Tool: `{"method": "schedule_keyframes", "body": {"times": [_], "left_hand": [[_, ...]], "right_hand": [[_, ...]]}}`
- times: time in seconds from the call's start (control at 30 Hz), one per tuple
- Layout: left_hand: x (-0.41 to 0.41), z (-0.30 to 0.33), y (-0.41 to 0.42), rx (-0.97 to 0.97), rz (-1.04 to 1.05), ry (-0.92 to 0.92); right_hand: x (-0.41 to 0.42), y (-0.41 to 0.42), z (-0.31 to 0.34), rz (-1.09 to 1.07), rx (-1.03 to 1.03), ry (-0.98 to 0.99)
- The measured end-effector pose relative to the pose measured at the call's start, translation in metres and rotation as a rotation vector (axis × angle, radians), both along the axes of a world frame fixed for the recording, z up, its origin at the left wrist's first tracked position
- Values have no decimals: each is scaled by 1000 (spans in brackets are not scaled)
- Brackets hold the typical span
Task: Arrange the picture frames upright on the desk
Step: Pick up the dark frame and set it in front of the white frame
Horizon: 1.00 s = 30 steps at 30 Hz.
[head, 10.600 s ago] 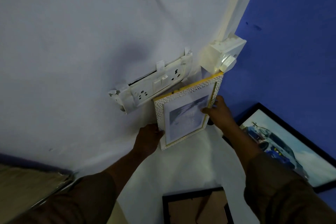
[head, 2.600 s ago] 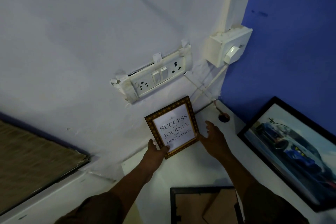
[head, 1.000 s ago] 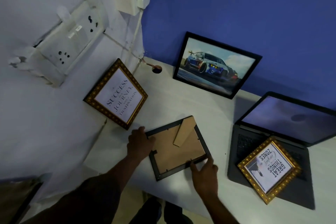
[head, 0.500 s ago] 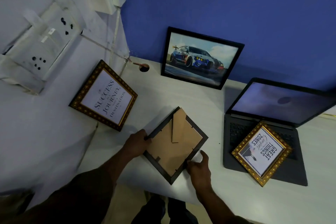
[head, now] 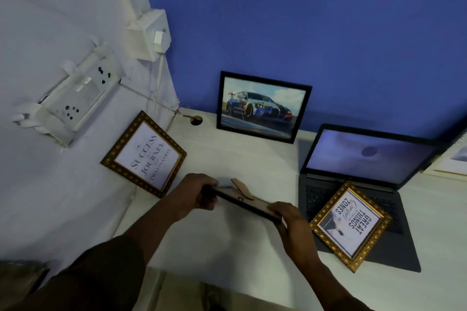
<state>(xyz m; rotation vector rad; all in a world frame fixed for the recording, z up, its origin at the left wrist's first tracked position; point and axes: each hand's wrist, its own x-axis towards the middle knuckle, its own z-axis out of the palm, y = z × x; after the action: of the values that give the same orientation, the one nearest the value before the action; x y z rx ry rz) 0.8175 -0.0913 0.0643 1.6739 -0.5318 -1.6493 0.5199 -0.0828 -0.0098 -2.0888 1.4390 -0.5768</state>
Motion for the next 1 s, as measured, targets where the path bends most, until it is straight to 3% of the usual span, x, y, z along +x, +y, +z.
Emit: {"method": "schedule_keyframes", "body": {"times": [0.23, 0.3, 0.4, 0.57, 0.73, 1.0], "left_hand": [[-87, 43, 9, -7, -46, -60], [-133, 46, 13, 3, -65, 0], [-216, 47, 18, -14, -254, 12], [-356, 52, 16, -75, -495, 116], [-454, 70, 1, -95, -503, 303], [-554, 53, -41, -76, -506, 176]], "right_hand": [[-72, 14, 74, -233, 330, -652], [-111, 24, 87, -302, 386, -763], [-181, 40, 105, -404, 366, -885], [-305, 58, 129, -575, 289, -871], [-387, 67, 133, -681, 284, -876], [-465, 42, 122, -784, 239, -847]]}}
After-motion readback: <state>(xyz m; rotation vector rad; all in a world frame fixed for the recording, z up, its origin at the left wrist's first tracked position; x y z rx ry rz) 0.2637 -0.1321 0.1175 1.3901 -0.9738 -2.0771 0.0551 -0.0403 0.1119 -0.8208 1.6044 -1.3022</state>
